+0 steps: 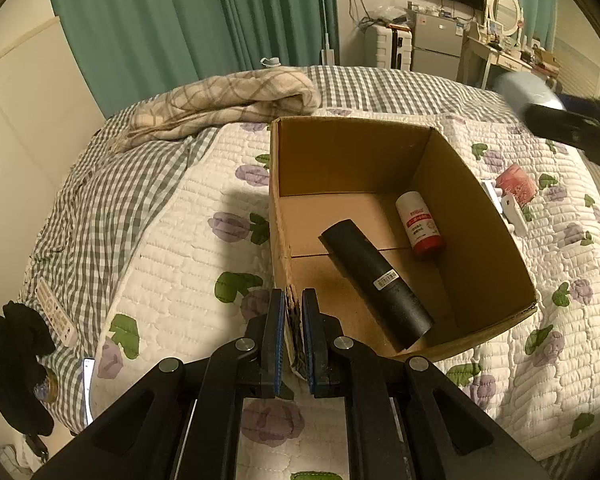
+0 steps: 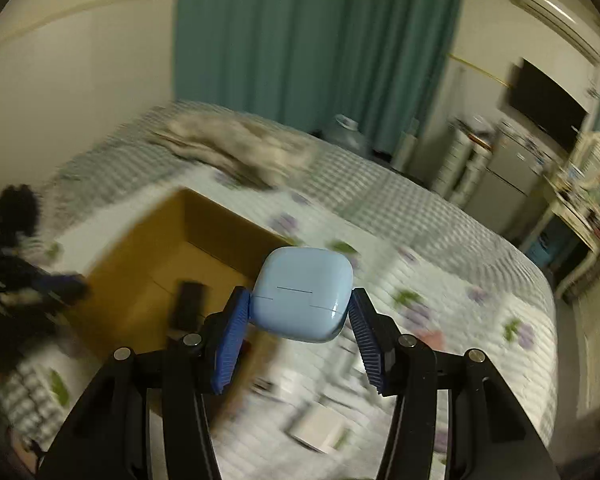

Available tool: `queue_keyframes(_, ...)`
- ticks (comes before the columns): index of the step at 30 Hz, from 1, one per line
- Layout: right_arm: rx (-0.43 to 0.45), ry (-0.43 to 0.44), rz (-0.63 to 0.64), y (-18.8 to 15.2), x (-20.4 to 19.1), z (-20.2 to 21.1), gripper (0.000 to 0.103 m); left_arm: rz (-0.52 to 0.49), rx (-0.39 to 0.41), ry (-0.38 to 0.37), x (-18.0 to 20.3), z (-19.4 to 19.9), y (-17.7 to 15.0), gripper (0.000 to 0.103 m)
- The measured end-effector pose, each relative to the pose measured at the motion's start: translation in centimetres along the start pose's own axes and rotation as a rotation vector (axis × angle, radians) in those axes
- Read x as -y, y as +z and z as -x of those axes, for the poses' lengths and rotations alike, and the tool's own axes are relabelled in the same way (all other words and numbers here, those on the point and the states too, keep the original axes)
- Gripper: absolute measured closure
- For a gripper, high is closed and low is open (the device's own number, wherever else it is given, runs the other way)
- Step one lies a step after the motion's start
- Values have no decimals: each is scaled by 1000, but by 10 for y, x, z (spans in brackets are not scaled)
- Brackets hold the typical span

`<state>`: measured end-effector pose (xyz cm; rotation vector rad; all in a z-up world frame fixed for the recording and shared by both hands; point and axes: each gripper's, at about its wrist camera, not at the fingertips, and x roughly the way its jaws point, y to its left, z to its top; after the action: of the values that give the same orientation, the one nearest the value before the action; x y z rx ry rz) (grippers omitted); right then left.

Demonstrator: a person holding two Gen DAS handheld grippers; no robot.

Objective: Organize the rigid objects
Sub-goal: 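Lower the earbud case into the box and open the right tool, then grasp the white square charger with the right tool and lift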

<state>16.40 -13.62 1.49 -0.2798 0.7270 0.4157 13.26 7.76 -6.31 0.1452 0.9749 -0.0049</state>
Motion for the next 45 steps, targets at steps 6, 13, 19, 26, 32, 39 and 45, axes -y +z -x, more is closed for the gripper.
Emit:
queue_keyframes(6, -67, 101, 14, -2, -40, -45, 52, -5, 5, -7, 0, 0, 0, 95)
queue_keyframes(13, -178, 119, 14, -33, -59, -92, 52, -10, 10, -9, -1, 0, -1, 95)
queue_keyframes(19, -202, 124, 8, -42, -57, -102, 51, -13, 10, -3, 0, -1, 0, 95)
queue_keyframes(26, -112, 99, -23, -36, -41, -74, 29, -17, 6, 7, 2, 0, 0, 95)
queue_keyframes(32, -32, 25, -43, -29, -6, -30, 26, -29, 4, 25, 5, 0, 0, 95)
queue_keyframes(39, -37, -141, -99, -67, 47, 0, 24, -37, 0, 38, 8, 1, 0, 95)
queue_keyframes(45, -135, -197, -165, -115, 78, -15, 23, -45, -2, 51, 9, 0, -2, 95)
